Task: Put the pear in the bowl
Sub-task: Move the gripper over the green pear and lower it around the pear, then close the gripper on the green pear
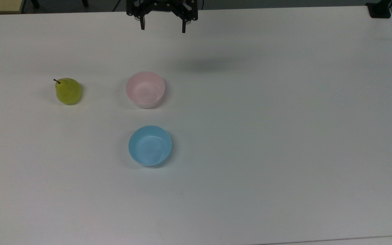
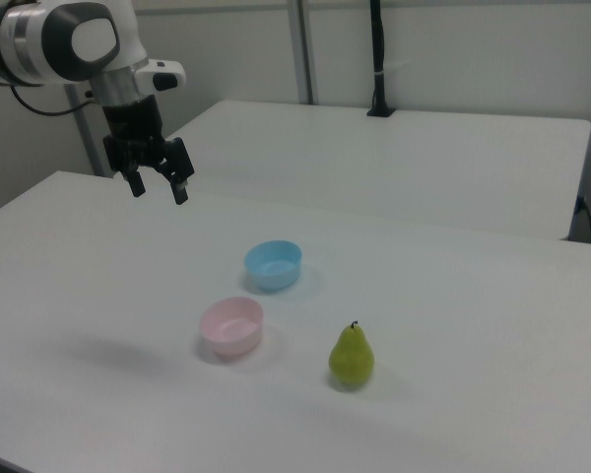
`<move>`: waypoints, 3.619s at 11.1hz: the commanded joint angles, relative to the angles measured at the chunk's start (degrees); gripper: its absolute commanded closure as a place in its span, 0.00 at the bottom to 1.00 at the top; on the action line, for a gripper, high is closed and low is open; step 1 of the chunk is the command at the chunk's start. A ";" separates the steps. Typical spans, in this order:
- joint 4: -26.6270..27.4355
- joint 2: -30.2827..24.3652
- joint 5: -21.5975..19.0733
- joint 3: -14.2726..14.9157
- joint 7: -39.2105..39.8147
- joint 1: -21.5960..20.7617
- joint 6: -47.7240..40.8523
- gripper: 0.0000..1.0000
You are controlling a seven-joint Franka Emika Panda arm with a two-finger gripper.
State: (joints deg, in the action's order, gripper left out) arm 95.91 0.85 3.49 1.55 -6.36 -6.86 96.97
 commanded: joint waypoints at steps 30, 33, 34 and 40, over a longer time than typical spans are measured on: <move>8.76 20.15 0.64 0.82 34.57 27.52 31.60 0.00; 9.38 21.20 2.22 0.82 34.57 27.52 33.11 0.26; 9.38 21.21 2.31 0.82 34.66 27.52 33.11 0.40; 8.95 16.56 2.31 0.82 33.88 27.17 28.47 0.55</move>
State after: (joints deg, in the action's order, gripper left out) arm 103.62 21.92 5.13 2.15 26.96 20.83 128.71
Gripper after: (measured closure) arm 0.264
